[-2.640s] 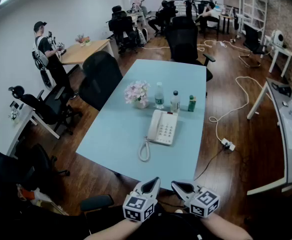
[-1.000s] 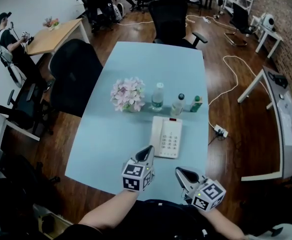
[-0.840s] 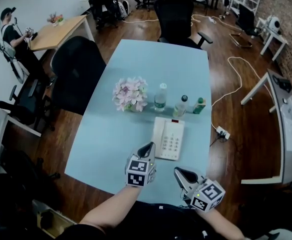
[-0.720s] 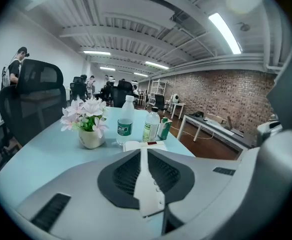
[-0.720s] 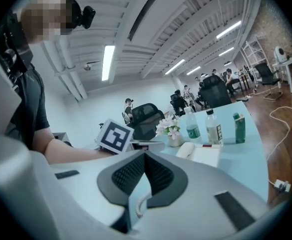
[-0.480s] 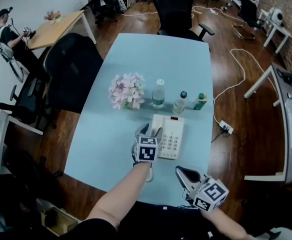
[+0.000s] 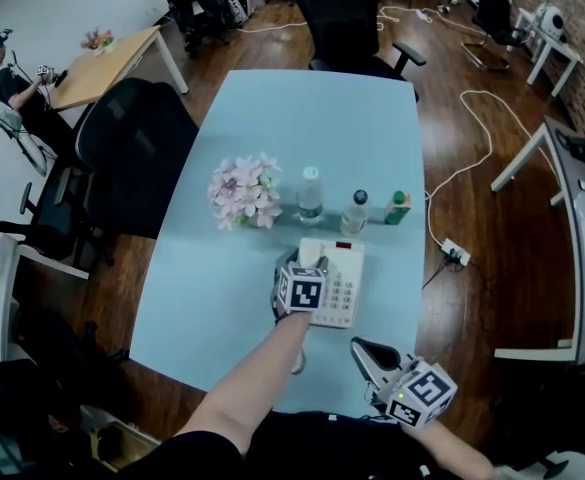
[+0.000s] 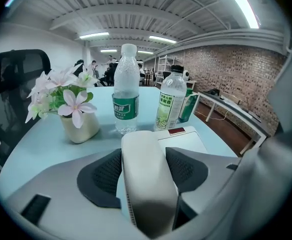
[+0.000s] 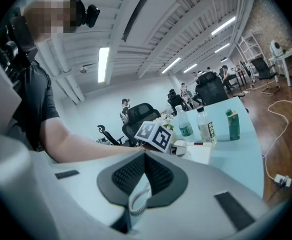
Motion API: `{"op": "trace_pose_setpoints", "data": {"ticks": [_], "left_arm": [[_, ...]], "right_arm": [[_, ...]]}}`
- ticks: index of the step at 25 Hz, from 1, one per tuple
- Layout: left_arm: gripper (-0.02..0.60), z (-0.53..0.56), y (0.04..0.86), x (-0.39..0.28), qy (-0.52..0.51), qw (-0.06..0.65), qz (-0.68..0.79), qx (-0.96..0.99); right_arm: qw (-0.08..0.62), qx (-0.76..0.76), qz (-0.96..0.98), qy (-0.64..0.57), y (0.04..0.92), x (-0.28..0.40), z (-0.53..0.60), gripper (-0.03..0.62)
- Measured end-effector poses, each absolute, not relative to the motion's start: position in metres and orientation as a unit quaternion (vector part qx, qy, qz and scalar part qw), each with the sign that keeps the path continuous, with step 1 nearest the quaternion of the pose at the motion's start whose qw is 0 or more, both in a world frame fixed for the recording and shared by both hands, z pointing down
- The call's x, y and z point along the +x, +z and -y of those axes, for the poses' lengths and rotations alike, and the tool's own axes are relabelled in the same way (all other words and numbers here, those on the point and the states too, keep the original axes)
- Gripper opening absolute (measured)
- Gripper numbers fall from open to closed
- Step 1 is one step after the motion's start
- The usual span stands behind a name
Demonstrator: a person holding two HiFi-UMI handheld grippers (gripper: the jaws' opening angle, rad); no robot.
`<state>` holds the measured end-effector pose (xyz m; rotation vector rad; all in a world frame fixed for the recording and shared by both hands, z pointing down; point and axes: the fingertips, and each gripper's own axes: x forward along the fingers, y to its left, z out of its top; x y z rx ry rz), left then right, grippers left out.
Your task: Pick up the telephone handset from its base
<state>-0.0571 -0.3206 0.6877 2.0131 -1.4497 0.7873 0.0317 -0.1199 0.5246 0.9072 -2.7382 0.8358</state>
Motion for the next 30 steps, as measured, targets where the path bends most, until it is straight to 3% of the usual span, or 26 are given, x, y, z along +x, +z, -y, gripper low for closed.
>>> {"op": "trace_pose_setpoints", "data": {"ticks": [16,30], "left_arm": [[0.249,0.319,0.682,-0.056,0.266,0.291,0.530,0.751],[0.244,0.283,0.581,-0.066,0.155,0.275,0.498,0.808]], "right_arm": [[0.071,0.317,0.906,0.271,0.524,0.033,0.121,0.015],[0.066,0.324,0.913,0.240,0.502,0.022,0.096,0.015]]}}
